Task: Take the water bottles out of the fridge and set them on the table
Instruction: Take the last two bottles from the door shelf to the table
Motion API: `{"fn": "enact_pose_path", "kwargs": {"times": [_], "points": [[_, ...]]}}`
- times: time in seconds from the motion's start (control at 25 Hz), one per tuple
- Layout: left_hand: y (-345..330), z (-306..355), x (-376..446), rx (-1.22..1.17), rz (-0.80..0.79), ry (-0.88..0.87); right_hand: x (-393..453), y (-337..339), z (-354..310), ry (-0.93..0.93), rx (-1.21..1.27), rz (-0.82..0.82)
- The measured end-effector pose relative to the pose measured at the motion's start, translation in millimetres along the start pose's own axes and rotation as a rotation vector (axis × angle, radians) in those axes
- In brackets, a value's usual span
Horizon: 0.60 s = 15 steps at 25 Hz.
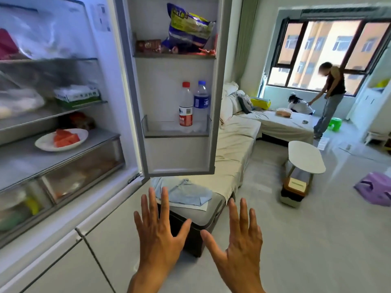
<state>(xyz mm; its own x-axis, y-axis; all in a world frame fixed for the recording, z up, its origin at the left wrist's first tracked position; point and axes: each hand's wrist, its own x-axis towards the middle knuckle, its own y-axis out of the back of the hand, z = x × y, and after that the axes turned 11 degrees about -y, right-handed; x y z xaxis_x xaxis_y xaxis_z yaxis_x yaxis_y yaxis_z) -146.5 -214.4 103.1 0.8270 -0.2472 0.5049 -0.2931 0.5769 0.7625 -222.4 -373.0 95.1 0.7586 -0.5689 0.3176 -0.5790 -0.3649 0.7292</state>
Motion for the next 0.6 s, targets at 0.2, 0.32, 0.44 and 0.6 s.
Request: {"fn": "enact_pose_path", "kwargs": {"times": [0.2,0.32,0.44,0.6], "points": [[-58,-2,122,-0.195,0.041,-0.027,138,-46,-5,0.075,0.233,-0.034],[-82,1,190,-0.317,0.12,0.022,220,-72,-11,0.228,0.421,-0.098],[-88,6,262,-0.353,0.201,-0.007,301,-86,-35,0.341,0.49,-0.145],[-86,0,352,-0.361,0.311,-0.007,396,-96,-81,0.407,0.457,-0.124]]}}
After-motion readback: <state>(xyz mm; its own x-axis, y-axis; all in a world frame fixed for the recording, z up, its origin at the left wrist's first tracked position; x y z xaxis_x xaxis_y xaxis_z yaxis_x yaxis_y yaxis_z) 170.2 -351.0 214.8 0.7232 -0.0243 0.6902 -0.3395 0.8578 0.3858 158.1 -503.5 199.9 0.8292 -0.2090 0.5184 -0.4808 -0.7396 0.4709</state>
